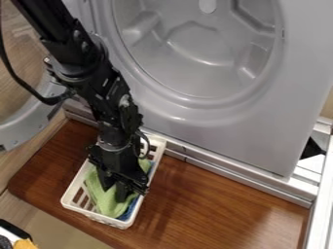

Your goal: Moved the green scarf to the right side of the table

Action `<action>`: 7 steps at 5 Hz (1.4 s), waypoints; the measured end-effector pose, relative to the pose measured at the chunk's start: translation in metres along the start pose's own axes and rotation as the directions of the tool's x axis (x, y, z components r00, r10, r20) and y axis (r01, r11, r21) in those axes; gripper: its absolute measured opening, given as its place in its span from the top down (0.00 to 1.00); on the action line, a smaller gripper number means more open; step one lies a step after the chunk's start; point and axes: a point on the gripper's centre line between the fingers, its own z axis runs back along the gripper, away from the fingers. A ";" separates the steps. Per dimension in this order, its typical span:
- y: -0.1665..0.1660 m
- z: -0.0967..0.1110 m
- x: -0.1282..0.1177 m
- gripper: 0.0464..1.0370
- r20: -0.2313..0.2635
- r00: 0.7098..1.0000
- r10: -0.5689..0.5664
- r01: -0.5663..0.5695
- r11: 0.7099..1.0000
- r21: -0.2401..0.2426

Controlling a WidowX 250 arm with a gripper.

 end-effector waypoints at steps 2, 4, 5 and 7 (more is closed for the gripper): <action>0.005 0.029 0.000 0.98 0.042 0.998 0.047 -0.047 0.999 0.001; 0.001 0.079 0.001 0.99 0.101 0.991 0.092 -0.086 0.994 -0.067; -0.018 0.108 0.002 0.99 0.147 0.984 0.096 -0.076 0.988 -0.135; -0.085 0.092 0.023 0.99 0.164 0.986 -0.013 0.052 0.971 -0.233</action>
